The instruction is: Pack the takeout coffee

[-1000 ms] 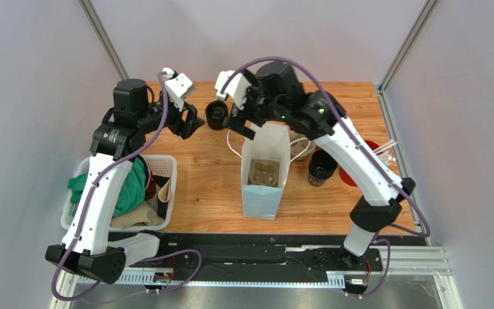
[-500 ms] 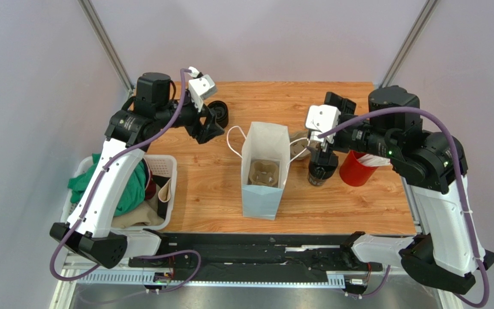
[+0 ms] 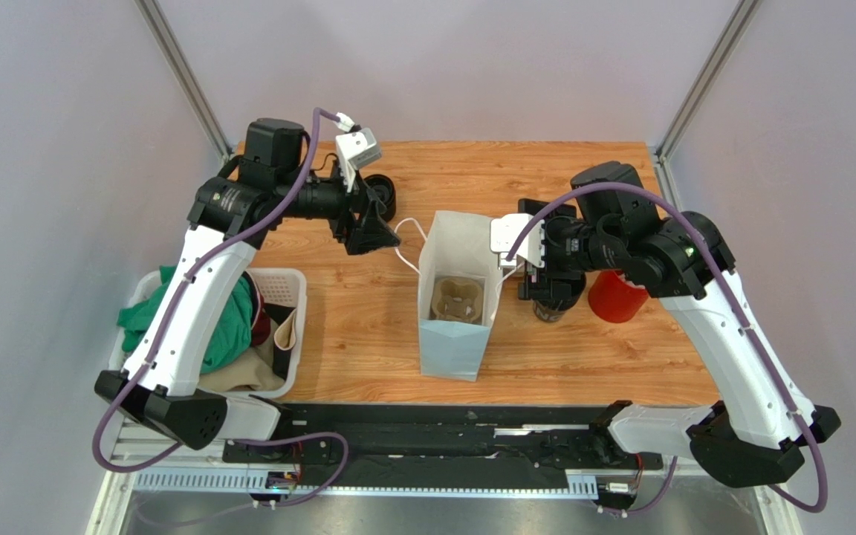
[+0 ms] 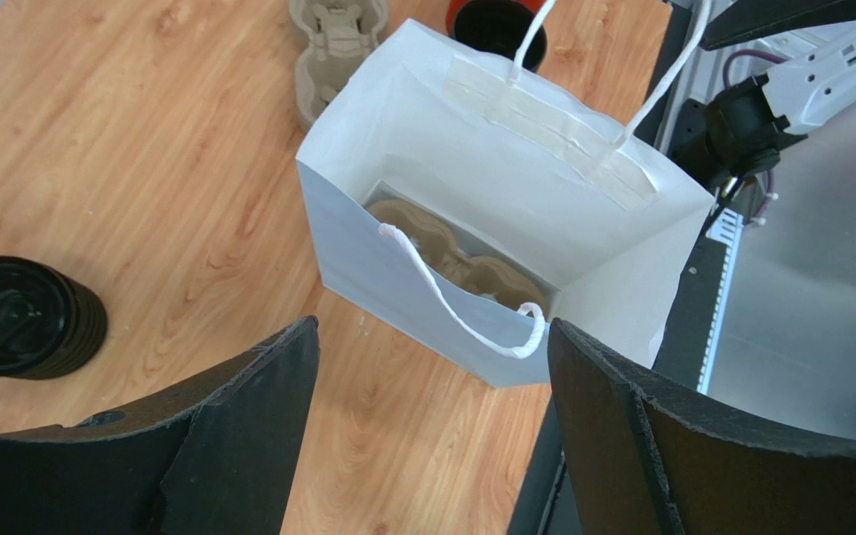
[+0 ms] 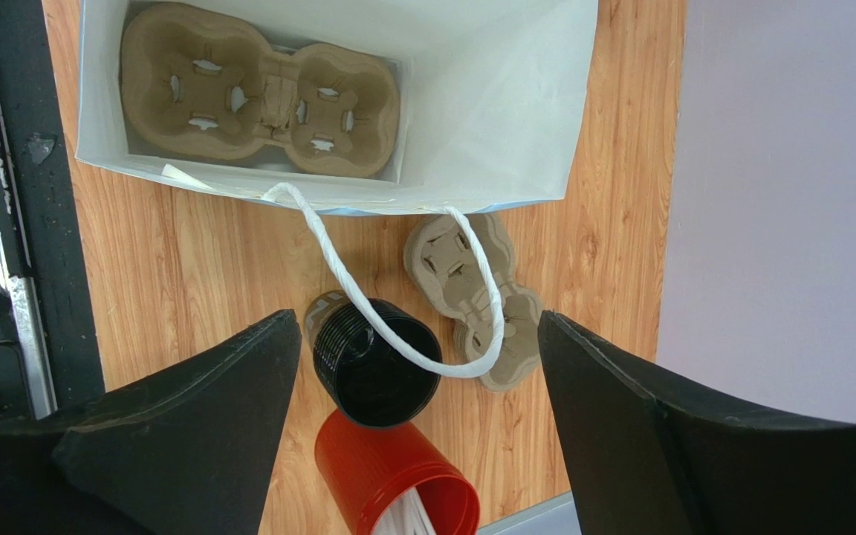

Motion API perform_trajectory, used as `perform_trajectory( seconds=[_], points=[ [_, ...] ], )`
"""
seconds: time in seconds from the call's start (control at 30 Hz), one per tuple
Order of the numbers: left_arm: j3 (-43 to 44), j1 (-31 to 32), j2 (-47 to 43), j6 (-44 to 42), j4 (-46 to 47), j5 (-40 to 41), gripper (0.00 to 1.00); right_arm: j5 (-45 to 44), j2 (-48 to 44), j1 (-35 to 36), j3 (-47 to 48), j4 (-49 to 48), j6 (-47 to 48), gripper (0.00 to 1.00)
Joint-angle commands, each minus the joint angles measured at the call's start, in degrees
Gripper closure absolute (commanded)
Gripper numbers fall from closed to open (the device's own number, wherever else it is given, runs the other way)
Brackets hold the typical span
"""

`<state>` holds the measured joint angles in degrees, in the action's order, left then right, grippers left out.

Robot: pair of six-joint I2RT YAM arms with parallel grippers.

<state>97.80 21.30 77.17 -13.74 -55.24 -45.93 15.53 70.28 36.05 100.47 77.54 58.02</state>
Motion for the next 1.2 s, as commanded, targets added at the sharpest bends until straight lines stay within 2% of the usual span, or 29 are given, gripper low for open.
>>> perform_trajectory(
  seconds=[0.0,0.07,0.13,0.27,0.3,0.37,0.4,0.43,0.47,0.5,0.53,0.57,0.63,0.67,0.77,0.93,1.03,1.17],
  points=[
    [0.90,0.15,1.50,1.34,-1.18,-3.55,0.16,0.82,-0.06,-0.37,0.87,-1.25,1.75,0.19],
    [0.99,0.15,2.11,1.34,-1.18,-4.51,0.17,0.91,0.55,-0.37,1.05,-1.51,1.83,0.24],
    [0.99,0.15,2.55,1.61,-1.18,-4.87,0.18,0.82,0.82,-0.37,0.79,-1.69,1.92,0.33],
    [1.78,0.23,4.13,2.40,-1.18,-6.36,0.24,1.78,1.00,-0.37,-0.18,-1.78,1.92,0.46],
    [1.87,0.23,4.39,2.40,-1.18,-6.54,0.26,2.05,0.82,-0.28,-0.44,-1.86,1.92,0.53],
    [2.39,0.32,5.18,2.75,-1.10,-7.06,0.37,2.57,0.82,-0.37,-1.14,-1.95,1.75,0.61],
    [2.57,0.32,5.36,2.92,-1.09,-7.15,0.43,2.66,0.65,-0.37,-1.50,-2.13,1.66,0.71],
    [2.83,0.41,5.54,2.93,-1.09,-7.15,0.56,2.75,0.56,-0.37,-1.59,-2.56,1.48,0.76],
    [3.10,0.50,5.80,2.84,-1.09,-7.15,0.62,2.93,0.56,-0.37,-1.76,-2.74,1.31,0.80],
    [3.36,0.50,5.89,3.01,-1.18,-7.15,0.67,3.10,0.56,-0.37,-1.85,-2.74,1.22,0.91],
    [4.06,0.50,6.06,2.84,-1.18,-7.15,0.79,3.54,0.56,-0.37,-1.77,-3.00,0.87,0.94],
    [4.68,0.58,6.59,2.84,-1.62,-7.07,0.84,3.63,0.56,-0.37,-1.85,-3.18,0.78,1.00],
    [7.74,0.59,7.29,2.23,-2.15,-6.63,0.97,3.81,0.56,-0.37,-1.50,-4.23,-0.27,1.00],
    [9.50,0.59,8.78,2.14,-3.72,-6.10,1.00,3.81,0.56,-0.28,-1.33,-4.93,-0.88,1.00],
    [18.98,0.59,13.51,-0.06,-9.07,-5.05,1.00,3.02,0.82,-0.37,-0.01,-8.45,-4.31,1.00],
    [31.81,0.59,18.71,-0.24,-12.34,-2.58,1.00,1.00,1.44,-0.37,2.71,-14.24,-9.14,1.00],
    [37.35,0.59,21.70,-0.15,-14.10,-2.15,1.00,0.12,2.23,-0.37,3.77,-16.97,-11.52,1.00],
    [40.54,0.59,23.03,-0.85,-14.46,-0.30,1.00,0.29,3.11,-0.37,5.62,-17.68,-13.02,1.00]
  ],
)
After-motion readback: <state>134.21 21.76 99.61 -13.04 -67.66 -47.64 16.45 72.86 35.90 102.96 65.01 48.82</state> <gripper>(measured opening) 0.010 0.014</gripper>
